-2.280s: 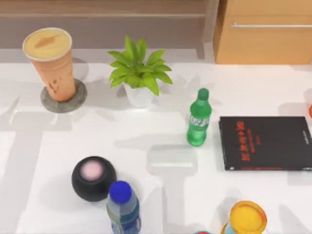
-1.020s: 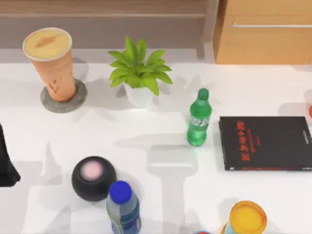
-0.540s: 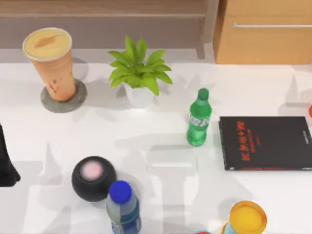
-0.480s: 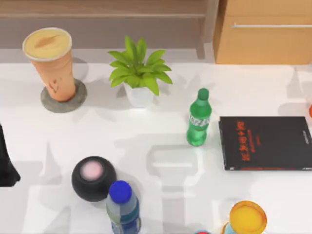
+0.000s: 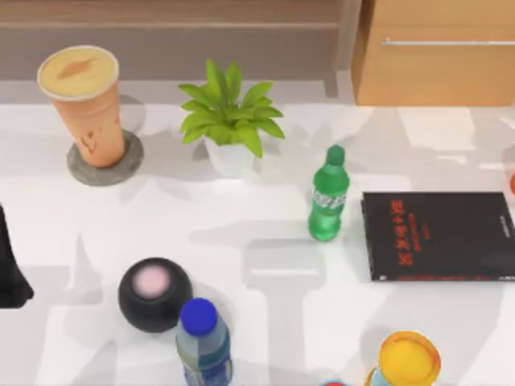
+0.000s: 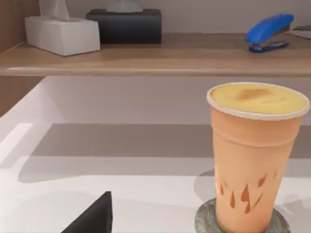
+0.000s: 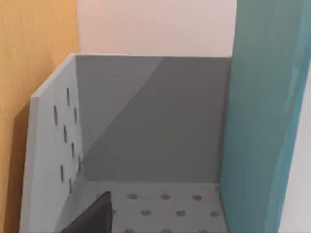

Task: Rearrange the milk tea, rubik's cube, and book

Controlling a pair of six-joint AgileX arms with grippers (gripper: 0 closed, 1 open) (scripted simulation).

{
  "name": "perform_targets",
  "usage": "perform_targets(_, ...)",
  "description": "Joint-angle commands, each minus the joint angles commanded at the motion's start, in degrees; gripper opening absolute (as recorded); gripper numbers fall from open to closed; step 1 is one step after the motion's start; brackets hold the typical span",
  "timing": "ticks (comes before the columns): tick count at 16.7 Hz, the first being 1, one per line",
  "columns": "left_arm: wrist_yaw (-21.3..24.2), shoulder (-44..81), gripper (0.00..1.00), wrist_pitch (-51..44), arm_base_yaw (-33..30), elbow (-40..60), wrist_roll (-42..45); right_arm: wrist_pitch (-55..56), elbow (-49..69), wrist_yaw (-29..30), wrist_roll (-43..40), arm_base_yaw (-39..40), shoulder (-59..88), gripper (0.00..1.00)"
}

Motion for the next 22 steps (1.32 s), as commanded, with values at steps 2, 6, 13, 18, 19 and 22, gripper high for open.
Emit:
perform_targets(2, 0.00, 0.00, 1.00, 0.00, 0.00, 0.00, 0.00, 1.88, 4.63, -1.37, 0.07, -1.46, 6.04, 1.00)
perform_targets(6, 0.00, 0.00, 1.00, 0.00, 0.00, 0.00, 0.00, 3.69, 8.88, -2.65, 0.16, -2.81, 11.43, 1.00)
perform_targets(13, 0.00, 0.00, 1.00, 0.00, 0.00, 0.00, 0.00, 3.00, 10.75, -2.16, 0.12, -2.33, 12.63, 1.00)
perform_targets(18, 0.00, 0.00, 1.00, 0.00, 0.00, 0.00, 0.00, 1.12, 16.37, -1.29, 0.11, -1.52, 16.32, 1.00)
perform_targets(19, 0.00, 0.00, 1.00, 0.00, 0.00, 0.00, 0.00, 0.81, 17.25, -1.15, 0.11, -1.38, 16.90, 1.00)
perform_targets(22, 0.00, 0.00, 1.00, 0.00, 0.00, 0.00, 0.00, 0.67, 17.56, -1.08, 0.11, -1.32, 17.12, 1.00)
